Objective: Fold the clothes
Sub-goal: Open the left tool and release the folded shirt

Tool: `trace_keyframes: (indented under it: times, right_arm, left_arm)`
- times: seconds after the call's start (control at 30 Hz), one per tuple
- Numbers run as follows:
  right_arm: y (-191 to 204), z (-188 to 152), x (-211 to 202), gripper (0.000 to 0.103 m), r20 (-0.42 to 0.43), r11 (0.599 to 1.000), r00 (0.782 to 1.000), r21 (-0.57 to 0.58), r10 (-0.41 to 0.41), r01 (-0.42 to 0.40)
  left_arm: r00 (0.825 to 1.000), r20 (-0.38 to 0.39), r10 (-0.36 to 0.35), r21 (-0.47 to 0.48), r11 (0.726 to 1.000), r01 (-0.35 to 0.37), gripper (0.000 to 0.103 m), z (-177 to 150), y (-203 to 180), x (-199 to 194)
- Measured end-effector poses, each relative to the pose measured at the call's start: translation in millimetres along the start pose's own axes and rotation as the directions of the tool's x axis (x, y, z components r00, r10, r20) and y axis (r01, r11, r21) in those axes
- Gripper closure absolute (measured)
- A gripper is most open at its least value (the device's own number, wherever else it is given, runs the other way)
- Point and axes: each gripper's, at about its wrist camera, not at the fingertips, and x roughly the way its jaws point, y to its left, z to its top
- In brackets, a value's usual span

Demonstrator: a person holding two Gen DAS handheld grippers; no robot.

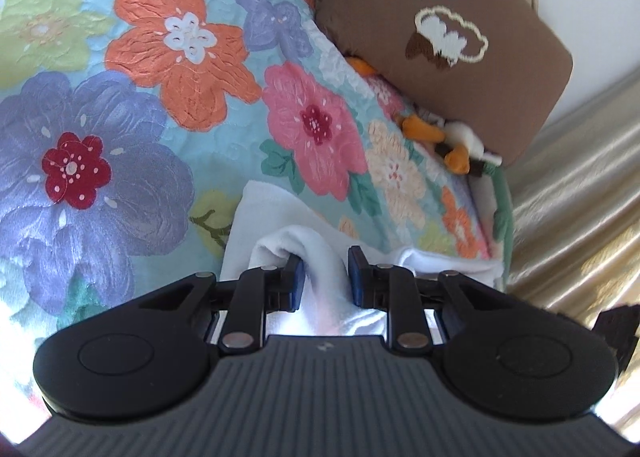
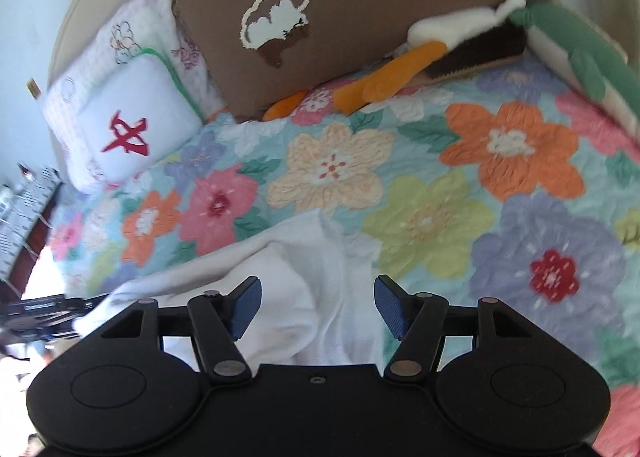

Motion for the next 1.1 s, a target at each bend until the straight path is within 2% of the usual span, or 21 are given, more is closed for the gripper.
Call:
trace_keyframes:
  times: [0.07,0.13,0.23,0.27,0.3,0.33,0.37,0.43,0.5,0.57,0.6,0.67,0.7,0.8,0.87,0.9,0.93,1.03,1.1]
  right_arm:
    - [1,-3,1,0.034,-0.041,0.999,0.998,0.013,0.053,-0.052]
    - [8,-8,7,0.031,-0.096,0.998,0.993,-0.016,0.061,-0.063]
    - [19,-19,30,0.029,-0.184,0.995,0.983,-0.101,-0.019,0.0]
    - [18,-23,38,0.029,-0.184,0.991,0.981,-0.128,-0.056,0.033]
    - [15,-26,42,0.045,-0.179,0.988,0.98,-0.145,-0.081,0.055]
    - [13,-26,46,0.081,-0.162,0.984,0.981,-0.157,-0.107,0.082]
    - [11,-23,45,0.092,-0.134,0.986,0.986,-0.146,-0.103,0.083]
    - [6,-16,43,0.094,-0.077,0.989,0.993,-0.123,-0.092,0.082]
    - [3,-8,35,0.097,-0.006,0.987,0.995,-0.122,-0.103,0.102]
    - [2,-4,32,0.097,0.03,0.98,0.991,-0.145,-0.133,0.136]
    - [1,-2,33,0.097,0.033,0.977,0.989,-0.153,-0.144,0.147]
    - [-8,-3,37,0.096,0.004,0.983,0.99,-0.115,-0.143,0.143]
    - [-11,-4,40,0.093,-0.015,0.987,0.991,-0.093,-0.133,0.131]
    - [-14,-4,39,0.084,-0.015,0.994,0.994,-0.032,-0.104,0.103]
    - [-11,-3,35,0.073,0.003,0.998,0.998,-0.012,-0.068,0.068]
    - [-9,-3,32,0.062,0.02,0.998,0.998,-0.01,-0.055,0.055]
    - [-6,-2,29,0.057,0.04,0.999,0.998,-0.011,-0.041,0.041]
    - [5,-3,23,0.057,0.064,0.999,0.998,-0.043,0.0,0.003]
    - [17,-6,23,0.055,0.056,0.995,0.998,-0.093,0.034,-0.029]
  left_arm:
    - [1.0,0.007,-0.01,-0.031,0.999,0.011,0.079,0,4,0]
    - [1.0,0.015,-0.021,-0.062,0.998,0.022,0.079,0,9,0]
    - [0.999,0.022,-0.043,-0.113,0.993,0.045,0.079,2,18,0]
    - [0.998,0.027,-0.055,-0.133,0.989,0.058,0.079,2,20,-1]
    - [0.997,0.033,-0.07,-0.158,0.985,0.074,0.079,3,23,-2]
    - [0.996,0.041,-0.083,-0.182,0.979,0.09,0.079,3,26,-3]
    - [0.994,0.053,-0.093,-0.203,0.974,0.102,0.079,3,29,-5]
    - [0.991,0.077,-0.111,-0.245,0.961,0.126,0.075,3,35,-9]
    - [0.986,0.119,-0.12,-0.278,0.949,0.149,0.067,3,40,-16]
    - [0.977,0.172,-0.126,-0.307,0.936,0.175,0.057,3,45,-24]
    - [0.975,0.183,-0.126,-0.319,0.931,0.181,0.055,3,46,-27]
    - [0.979,0.167,-0.121,-0.323,0.931,0.17,0.055,3,45,-27]
    - [0.983,0.147,-0.114,-0.302,0.941,0.154,0.055,3,42,-28]
    - [0.991,0.116,-0.063,-0.188,0.979,0.084,0.055,3,25,-30]
    - [0.992,0.118,-0.037,-0.1,0.994,0.049,0.054,1,11,-32]
    - [0.993,0.12,-0.024,-0.056,0.998,0.031,0.054,0,3,-33]
    - [0.992,0.122,-0.011,-0.012,1.0,0.013,0.054,0,-4,-34]
    - [0.992,0.119,-0.03,0.075,0.997,0.021,0.053,-6,-18,-42]
    - [0.996,0.081,-0.049,0.135,0.99,0.038,0.049,-11,-30,-41]
